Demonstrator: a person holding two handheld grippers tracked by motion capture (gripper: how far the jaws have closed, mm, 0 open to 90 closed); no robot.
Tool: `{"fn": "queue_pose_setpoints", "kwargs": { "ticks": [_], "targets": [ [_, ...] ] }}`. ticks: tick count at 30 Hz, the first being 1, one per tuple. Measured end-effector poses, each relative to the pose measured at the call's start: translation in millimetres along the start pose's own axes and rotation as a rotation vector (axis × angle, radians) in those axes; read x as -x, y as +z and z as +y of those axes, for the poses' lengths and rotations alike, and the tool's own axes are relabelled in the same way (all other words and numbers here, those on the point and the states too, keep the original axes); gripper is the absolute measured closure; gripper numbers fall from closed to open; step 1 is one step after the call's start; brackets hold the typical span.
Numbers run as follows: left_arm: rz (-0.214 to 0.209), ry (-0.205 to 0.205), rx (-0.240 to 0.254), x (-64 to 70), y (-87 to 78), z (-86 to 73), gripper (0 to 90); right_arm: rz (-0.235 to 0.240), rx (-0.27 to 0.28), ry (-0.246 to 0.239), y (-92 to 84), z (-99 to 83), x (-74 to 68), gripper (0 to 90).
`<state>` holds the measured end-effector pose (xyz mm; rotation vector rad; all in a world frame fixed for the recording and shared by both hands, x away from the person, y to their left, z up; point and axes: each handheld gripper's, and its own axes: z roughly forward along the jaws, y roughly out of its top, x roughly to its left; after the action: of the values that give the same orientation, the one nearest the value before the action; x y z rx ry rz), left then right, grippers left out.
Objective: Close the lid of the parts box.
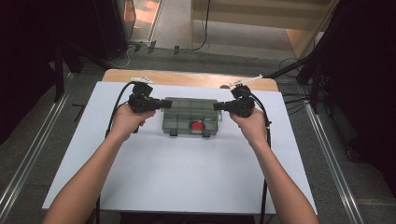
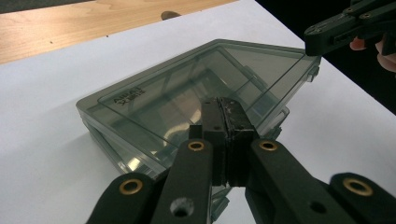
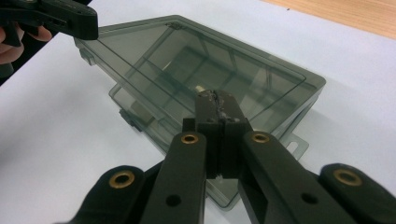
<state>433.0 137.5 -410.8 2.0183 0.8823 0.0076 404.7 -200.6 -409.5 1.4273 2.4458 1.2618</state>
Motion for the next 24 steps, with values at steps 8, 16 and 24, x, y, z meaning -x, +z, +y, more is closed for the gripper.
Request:
{"fn": "queue_pose_setpoints", "kwargs": {
  "ticks": [8,16,24],
  "targets": [
    [0.003,0.015,-0.003,3.1,-0.2,-6.5,89.7,0.002,-0.001,0.005,1.9,-7.8,1.7,90.0],
    [0.011,0.017,-0.002,1.9,-0.4,-13.9,89.6,0.004,-0.009,0.008,4.5,-15.1,1.3,90.0],
    [0.014,0.015,0.001,1.0,-1.5,-21.6,89.6,0.005,-0.01,0.011,6.5,-22.3,0.5,90.0]
  ]
}}
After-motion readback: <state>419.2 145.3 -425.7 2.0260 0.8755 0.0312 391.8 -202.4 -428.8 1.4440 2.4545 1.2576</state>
